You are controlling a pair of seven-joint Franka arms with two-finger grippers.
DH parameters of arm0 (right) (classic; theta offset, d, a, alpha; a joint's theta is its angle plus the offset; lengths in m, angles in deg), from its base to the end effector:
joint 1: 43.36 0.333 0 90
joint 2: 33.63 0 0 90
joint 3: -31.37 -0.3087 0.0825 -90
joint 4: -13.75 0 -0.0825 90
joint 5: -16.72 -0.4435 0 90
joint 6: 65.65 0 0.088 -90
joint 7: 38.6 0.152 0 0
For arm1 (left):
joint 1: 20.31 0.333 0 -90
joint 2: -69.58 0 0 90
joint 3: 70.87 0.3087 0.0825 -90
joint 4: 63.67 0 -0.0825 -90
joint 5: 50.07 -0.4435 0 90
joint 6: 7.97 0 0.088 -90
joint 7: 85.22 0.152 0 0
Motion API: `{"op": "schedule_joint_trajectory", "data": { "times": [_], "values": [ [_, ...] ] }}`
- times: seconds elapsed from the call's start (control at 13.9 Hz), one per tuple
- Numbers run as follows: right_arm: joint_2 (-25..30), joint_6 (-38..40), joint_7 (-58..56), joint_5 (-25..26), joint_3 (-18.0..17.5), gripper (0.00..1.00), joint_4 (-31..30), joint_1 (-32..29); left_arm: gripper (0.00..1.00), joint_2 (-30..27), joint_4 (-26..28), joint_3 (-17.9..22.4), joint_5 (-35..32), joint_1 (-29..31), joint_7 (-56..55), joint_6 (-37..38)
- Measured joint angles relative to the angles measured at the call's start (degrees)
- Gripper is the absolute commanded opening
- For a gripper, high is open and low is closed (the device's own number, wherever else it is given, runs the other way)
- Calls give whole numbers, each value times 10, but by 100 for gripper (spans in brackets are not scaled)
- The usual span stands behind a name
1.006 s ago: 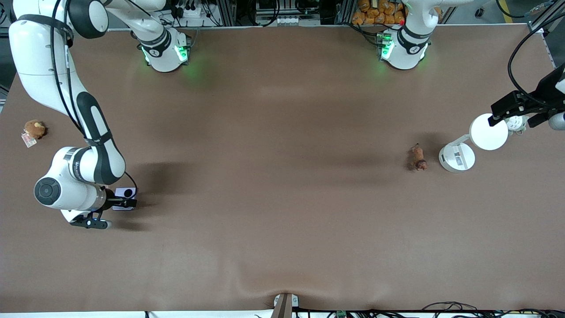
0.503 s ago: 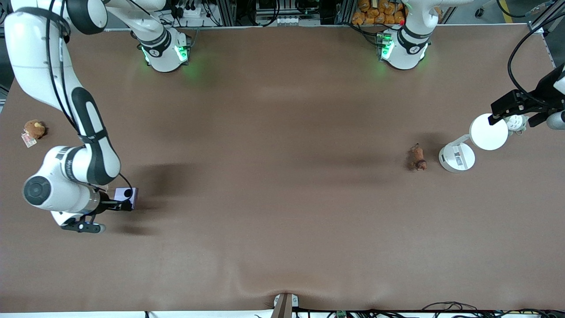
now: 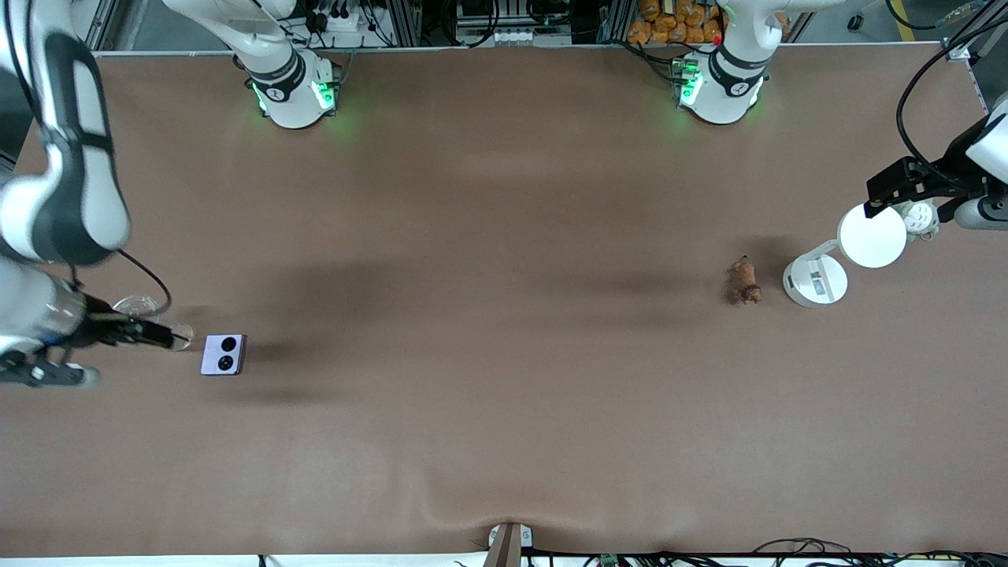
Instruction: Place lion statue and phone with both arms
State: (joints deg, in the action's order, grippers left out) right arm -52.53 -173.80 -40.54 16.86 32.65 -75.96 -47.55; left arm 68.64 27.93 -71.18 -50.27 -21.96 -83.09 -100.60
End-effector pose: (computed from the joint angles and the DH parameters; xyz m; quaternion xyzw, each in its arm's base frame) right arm 0.7083 -0.0669 0.3823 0.9995 -0.0298 -0.0043 0.0045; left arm 0.6147 -0.0205 0.5715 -0.9992 0.0357 -0.0172 0.0018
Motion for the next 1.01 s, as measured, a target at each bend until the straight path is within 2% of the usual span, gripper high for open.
{"op": "schedule_joint_trajectory", "data": {
  "times": [0.29, 0.5, 0.72, 1.01],
  "values": [
    [113, 146, 0, 0, -2, 100, 1, 9, 100, 0, 0, 0, 0, 1, 0, 0],
    [175, 237, 0, 0, -5, 100, 3, 10, 100, 0, 0, 0, 0, 1, 0, 1],
    [192, 301, 0, 0, -7, 100, 35, 11, 100, 0, 0, 0, 0, 2, 0, 1],
    [191, 311, 0, -1, -7, 100, 43, 12, 100, 1, 0, 1, 0, 2, 0, 1]
  ]
}}
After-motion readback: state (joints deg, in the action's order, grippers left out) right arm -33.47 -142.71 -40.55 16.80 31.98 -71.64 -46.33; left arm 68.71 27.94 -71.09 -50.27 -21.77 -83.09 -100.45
